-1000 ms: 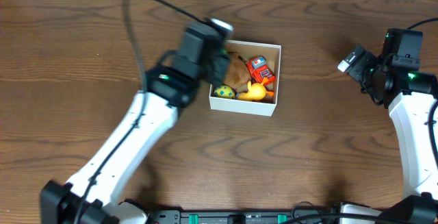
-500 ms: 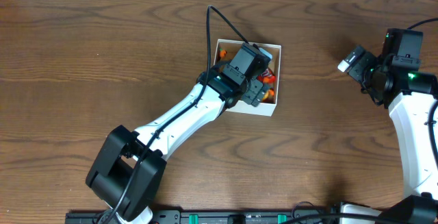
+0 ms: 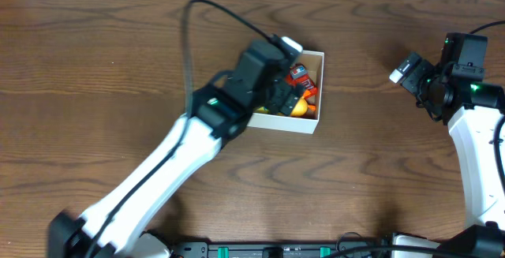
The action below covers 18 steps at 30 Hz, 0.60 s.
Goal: Pack container
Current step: 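Place the green toy into the box and open the left gripper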
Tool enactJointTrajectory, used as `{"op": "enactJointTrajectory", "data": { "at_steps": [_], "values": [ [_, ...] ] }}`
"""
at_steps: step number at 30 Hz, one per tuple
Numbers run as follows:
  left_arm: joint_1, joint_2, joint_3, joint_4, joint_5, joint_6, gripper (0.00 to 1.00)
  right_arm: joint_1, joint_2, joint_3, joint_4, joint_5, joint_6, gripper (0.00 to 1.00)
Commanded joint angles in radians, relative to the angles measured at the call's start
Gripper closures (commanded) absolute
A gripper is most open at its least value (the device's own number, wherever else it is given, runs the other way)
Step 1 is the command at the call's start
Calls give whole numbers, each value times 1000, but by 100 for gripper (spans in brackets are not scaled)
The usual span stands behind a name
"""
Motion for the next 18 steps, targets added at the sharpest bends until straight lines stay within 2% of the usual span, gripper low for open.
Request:
{"op": "enactJointTrajectory", "data": {
  "at_steps": [1, 7, 15, 18],
  "values": [
    [37, -107, 6, -53, -46, 10, 2, -6, -2, 3, -2, -3, -10, 1],
    [101, -249, 6, -198, -70, 10, 2, -6, -2, 3, -1, -3, -10, 1],
    [203, -298, 6, -209, -263, 11, 2, -6, -2, 3, -2, -3, -10, 1],
    [254, -298, 6, -209, -267, 10, 2, -6, -2, 3, -2, -3, -10, 1]
  ]
}}
